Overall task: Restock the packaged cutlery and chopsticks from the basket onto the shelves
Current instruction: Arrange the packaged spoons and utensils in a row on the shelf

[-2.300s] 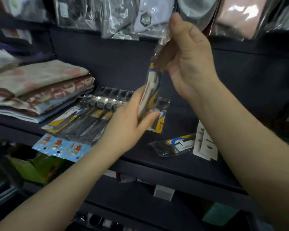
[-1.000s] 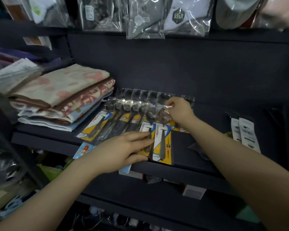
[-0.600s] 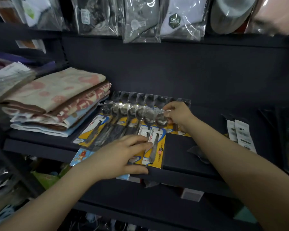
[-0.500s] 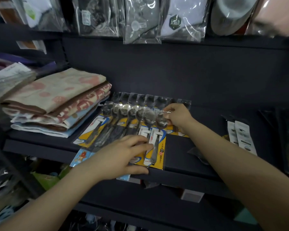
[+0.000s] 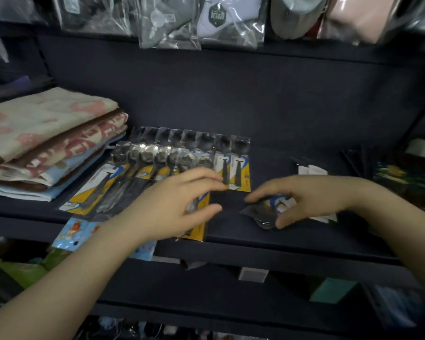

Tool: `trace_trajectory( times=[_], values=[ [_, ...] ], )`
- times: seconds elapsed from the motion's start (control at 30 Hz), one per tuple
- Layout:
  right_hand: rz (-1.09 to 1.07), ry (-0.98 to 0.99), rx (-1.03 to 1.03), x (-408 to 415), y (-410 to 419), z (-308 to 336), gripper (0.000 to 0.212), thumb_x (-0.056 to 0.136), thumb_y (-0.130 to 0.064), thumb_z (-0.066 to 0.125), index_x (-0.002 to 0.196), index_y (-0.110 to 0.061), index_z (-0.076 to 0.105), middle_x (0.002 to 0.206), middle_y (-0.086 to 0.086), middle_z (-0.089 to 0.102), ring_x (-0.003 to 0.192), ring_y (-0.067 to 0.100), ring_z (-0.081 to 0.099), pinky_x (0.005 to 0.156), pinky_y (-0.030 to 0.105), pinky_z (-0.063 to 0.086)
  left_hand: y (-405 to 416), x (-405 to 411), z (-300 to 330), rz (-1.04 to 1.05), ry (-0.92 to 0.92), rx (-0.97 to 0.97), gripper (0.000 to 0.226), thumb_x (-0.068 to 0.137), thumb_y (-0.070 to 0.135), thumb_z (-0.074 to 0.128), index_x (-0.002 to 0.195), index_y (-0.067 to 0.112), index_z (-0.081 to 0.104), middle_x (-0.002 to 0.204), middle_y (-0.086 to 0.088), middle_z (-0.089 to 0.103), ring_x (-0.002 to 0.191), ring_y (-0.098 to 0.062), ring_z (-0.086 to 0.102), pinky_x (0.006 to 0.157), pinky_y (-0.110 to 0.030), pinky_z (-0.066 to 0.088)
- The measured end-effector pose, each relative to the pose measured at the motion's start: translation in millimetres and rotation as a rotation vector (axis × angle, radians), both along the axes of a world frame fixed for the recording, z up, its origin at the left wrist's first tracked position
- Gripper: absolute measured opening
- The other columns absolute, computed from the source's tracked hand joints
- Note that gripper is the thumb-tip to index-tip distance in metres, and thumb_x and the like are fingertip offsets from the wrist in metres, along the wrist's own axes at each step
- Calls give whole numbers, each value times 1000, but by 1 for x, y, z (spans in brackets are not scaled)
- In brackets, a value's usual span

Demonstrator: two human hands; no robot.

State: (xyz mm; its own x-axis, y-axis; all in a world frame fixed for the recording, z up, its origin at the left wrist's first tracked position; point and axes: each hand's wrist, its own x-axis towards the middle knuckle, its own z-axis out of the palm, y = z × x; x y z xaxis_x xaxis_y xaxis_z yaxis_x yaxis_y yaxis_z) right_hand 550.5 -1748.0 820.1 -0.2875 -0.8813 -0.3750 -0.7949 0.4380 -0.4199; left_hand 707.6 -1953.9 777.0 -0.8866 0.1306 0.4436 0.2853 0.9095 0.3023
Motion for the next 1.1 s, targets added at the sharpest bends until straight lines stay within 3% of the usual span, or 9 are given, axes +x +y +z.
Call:
trace_trajectory(
  times=[0.07, 0.17, 0.4, 0.63, 0.73, 0.8, 0.9, 1.03, 1.1],
  values=[
    [-23, 101, 2, -3, 3, -9, 67, 81, -18, 70, 138, -34, 38, 132, -22, 44, 116, -10, 40, 90, -4, 29, 7, -11, 0, -20, 23, 13, 41, 85, 45, 43, 115, 23, 60, 123, 11, 54, 110, -2, 51, 94, -31, 46],
    [-49, 95, -95, -7, -5, -19, 68, 80, -17, 71, 139, -29, 39, 121, -17, 47, 116, -1, 44, 100, 9, 33, 15, -21, 1, -48, 45, 51, 38, 85, 42, 44, 112, 22, 62, 118, 11, 56, 107, 0, 51, 93, -22, 41],
    [74, 241, -350, -11, -24, -16, 27, 74, -9, 74, 100, -8, 65, 87, -8, 56, 91, 13, 56, 83, 28, 43, 27, -24, 2, 26, 104, 185, 41, 83, 41, 44, 111, 17, 62, 108, 7, 61, 94, -1, 56, 80, -18, 47],
    [201, 569, -907, 29, -30, 35, 8, 79, -8, 60, 87, -4, 61, 78, -5, 64, 72, 12, 59, 65, 27, 45, 37, -2, 8, 102, -31, 196, 69, 74, 62, 43, 136, 39, 24, 133, 15, 46, 119, 0, 45, 99, -27, 40],
    [190, 398, -1128, 46, -37, 45, 12, 81, -2, 60, 92, -8, 59, 81, -22, 53, 77, -6, 60, 69, 9, 44, 36, 0, 15, 116, 8, 355, 61, 72, 59, 49, 123, 58, 17, 118, 31, 45, 112, 13, 45, 92, -6, 36],
    [143, 202, -1240, 52, -48, 45, 21, 83, -3, 59, 93, -20, 54, 85, -21, 55, 80, -3, 61, 72, 20, 50, 35, 0, 17, 148, 65, 396, 44, 75, 53, 53, 114, 49, 33, 102, 36, 50, 99, 16, 49, 81, -3, 37],
    [-32, 37, -1348, 55, -67, 42, 22, 83, -9, 59, 94, -26, 51, 82, -7, 61, 79, 21, 66, 74, 45, 53, 34, 1, 14, 133, 48, 605, 33, 77, 45, 54, 108, 37, 48, 93, 24, 64, 90, 5, 61, 80, -22, 48],
    [-336, -3, -1306, 45, -86, 30, 31, 80, -9, 64, 109, -14, 54, 82, -9, 60, 77, 15, 63, 82, 41, 53, 37, 10, 6, 64, -31, 790, 43, 77, 38, 61, 117, 35, 46, 99, 1, 71, 86, -22, 67, 79, -48, 52],
    [-422, -48, -1227, 36, -93, 21, 24, 80, -12, 66, 101, -19, 57, 89, -12, 61, 82, 14, 62, 81, 40, 54, 38, 14, 7, 57, -58, 884, 45, 80, 26, 66, 118, 37, 45, 95, -4, 73, 81, -25, 69, 75, -45, 55]
  ],
)
